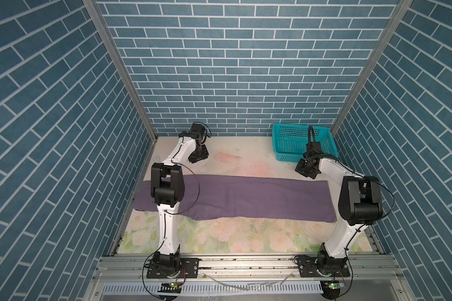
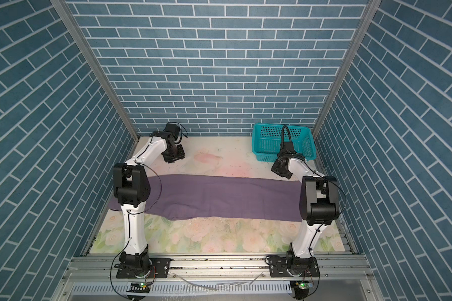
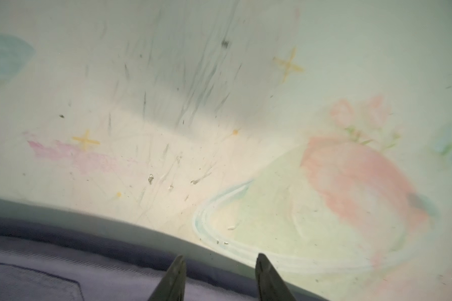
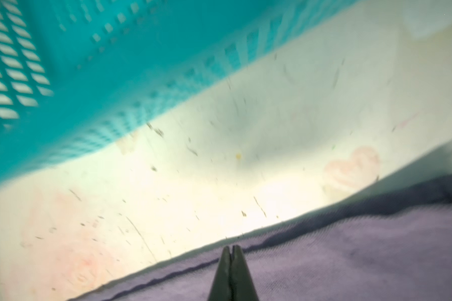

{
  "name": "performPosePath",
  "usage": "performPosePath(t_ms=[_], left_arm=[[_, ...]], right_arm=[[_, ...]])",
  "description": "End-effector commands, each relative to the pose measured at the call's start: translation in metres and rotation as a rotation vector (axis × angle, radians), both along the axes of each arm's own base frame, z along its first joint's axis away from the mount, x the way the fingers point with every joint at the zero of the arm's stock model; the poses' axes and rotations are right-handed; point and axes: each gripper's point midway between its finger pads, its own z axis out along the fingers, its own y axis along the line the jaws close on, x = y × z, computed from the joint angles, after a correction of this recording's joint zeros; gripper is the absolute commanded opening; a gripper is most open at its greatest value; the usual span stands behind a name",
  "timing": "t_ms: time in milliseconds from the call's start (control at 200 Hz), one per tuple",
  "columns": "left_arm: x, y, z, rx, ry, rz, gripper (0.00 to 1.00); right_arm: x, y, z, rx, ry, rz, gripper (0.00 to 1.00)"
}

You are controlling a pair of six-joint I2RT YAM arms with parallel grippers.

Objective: Fold and stack the trousers

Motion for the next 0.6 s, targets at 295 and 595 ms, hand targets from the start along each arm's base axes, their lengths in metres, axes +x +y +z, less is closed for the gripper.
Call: performPosePath(t_ms=[295,595], left_arm=[[-0.102,-0.105,0.019,-0.114,-0.014,-0.259,0.44],[-0.175,-0.267,0.006,-0.172,-0.045,-0.612,0.40]], right_arm=[[-0.156,-0.055,0.018,-0.013,0.148,-0.141,0.03],[-0.243,-0.077,-0.008,0.039,0.287,-0.285,0.64]])
